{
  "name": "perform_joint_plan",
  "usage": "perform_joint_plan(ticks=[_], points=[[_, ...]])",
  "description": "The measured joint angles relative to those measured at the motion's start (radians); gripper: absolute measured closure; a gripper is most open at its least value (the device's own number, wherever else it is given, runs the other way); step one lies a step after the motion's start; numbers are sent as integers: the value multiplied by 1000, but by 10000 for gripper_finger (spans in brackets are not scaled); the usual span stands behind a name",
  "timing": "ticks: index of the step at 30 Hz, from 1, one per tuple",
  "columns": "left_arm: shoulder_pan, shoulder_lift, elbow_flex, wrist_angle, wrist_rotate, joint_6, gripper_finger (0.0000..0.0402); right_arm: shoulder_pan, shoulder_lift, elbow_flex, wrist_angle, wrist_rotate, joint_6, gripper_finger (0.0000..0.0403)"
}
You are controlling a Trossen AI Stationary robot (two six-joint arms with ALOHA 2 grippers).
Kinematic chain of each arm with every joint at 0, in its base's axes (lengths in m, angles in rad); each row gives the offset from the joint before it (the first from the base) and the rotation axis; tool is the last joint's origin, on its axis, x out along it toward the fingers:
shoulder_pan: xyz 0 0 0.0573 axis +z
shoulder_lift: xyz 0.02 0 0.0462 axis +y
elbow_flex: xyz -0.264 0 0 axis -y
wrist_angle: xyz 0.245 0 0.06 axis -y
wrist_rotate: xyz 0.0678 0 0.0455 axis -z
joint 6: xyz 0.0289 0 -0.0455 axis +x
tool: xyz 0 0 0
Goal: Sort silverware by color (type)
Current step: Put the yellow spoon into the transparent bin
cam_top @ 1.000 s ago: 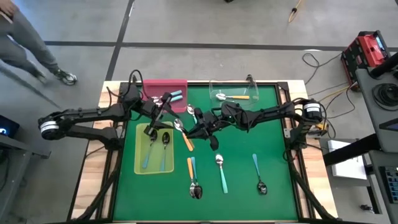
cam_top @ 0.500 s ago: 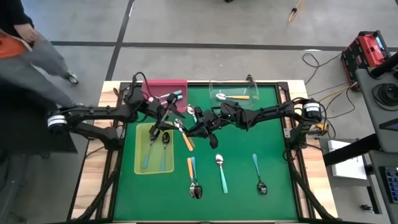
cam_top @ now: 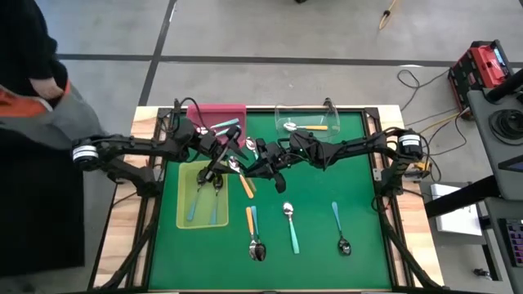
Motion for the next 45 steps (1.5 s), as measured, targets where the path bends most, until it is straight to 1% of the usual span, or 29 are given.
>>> perform_joint_plan(ticks=[3, 7, 10, 13, 14, 15, 19, 23, 29, 33, 35, 37, 40, 42, 45], points=[[0, 21, 21, -1, 32, -7, 207, -1, 0, 0, -1, 0, 16, 375], [0, 28, 29, 0, 51, -7, 248, -1, 0, 0, -2, 0, 18, 375], [0, 27, 29, -1, 47, -6, 299, -1, 0, 0, -3, 0, 18, 375], [1, 27, 29, -3, 42, -1, 367, 0, 0, 0, -5, -1, 21, 374], [1, 27, 29, -4, 39, -3, 383, 0, 0, 0, -5, 0, 21, 375], [1, 27, 29, -4, 31, -2, 390, 0, 0, 0, -4, 0, 21, 375], [0, 25, 29, -5, 10, -9, 397, 0, 0, 0, -3, 18, 48, 373], [-1, 11, 22, -6, -16, -15, 399, -8, 0, 0, -2, 26, 78, 357], [5, -27, 9, -38, -26, -16, 400, -17, -10, 0, -28, 49, 108, 305], [7, -70, 8, -147, -55, 32, 400, -29, -14, 0, -46, 72, 110, 264], [10, -92, 8, -221, -105, 70, 400, -34, -21, 9, -98, 99, 108, 247], [10, -124, 8, -293, -171, 117, 400, -35, -32, 25, -180, 165, 83, 231], [10, -171, 7, -404, -276, 194, 401, -34, -41, 74, -350, 278, 24, 212], [10, -205, 7, -445, -337, 224, 401, -34, -41, 116, -477, 330, -8, 203], [11, -248, -10, -457, -399, 248, 401, -29, -42, 189, -640, 393, -51, 195]])
